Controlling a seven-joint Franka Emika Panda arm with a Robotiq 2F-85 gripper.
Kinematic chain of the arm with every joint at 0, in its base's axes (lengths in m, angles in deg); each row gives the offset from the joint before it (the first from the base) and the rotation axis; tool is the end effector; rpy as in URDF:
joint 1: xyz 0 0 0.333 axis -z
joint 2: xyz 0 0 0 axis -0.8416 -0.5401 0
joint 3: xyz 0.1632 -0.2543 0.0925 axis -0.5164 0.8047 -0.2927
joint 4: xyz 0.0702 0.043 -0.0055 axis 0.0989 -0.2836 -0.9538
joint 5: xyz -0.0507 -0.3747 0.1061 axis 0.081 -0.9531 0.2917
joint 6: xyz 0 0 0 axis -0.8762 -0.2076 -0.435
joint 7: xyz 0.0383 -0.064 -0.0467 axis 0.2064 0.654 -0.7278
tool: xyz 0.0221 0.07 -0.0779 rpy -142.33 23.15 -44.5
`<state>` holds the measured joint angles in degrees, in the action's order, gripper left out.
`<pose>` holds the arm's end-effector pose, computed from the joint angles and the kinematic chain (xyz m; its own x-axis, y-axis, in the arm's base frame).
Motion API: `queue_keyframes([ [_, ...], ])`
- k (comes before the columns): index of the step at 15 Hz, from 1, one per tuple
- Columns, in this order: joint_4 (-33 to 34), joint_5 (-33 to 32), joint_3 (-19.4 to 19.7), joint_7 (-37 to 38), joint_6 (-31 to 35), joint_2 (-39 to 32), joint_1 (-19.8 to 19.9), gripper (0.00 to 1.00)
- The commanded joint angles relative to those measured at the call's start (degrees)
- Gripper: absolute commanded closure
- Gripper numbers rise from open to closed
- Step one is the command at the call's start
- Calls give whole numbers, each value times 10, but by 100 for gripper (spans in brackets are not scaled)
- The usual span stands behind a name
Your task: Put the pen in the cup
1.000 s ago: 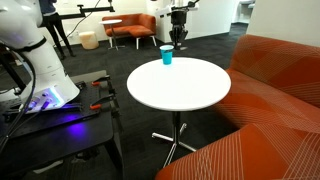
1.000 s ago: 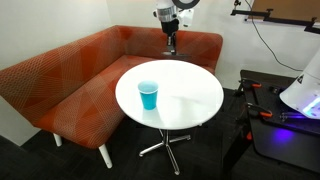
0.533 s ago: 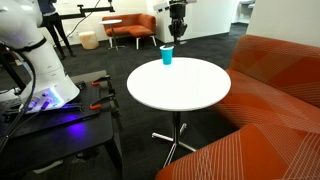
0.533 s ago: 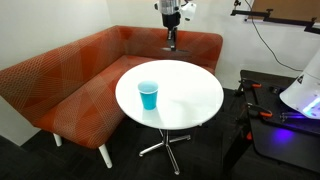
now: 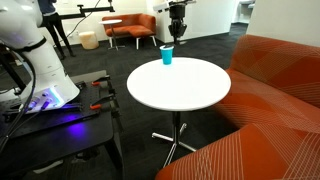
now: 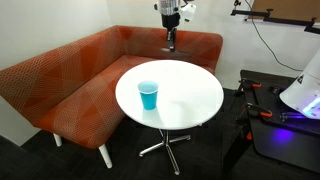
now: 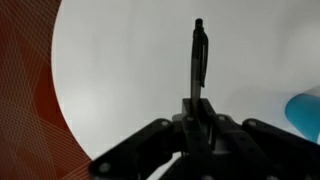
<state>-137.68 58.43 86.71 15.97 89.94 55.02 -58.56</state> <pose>0.6066 0.0001 0.3177 0.9929 0.0916 -0.0760 0.1005 -0.9873 0.1231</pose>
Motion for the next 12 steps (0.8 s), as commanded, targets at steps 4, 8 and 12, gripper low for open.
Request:
queue_keyframes([
  [4,-21,120,-28,-21,93,4,13,97],
  [8,-28,219,-51,-66,119,3,25,97],
  [12,-31,315,-75,-144,141,0,43,97],
])
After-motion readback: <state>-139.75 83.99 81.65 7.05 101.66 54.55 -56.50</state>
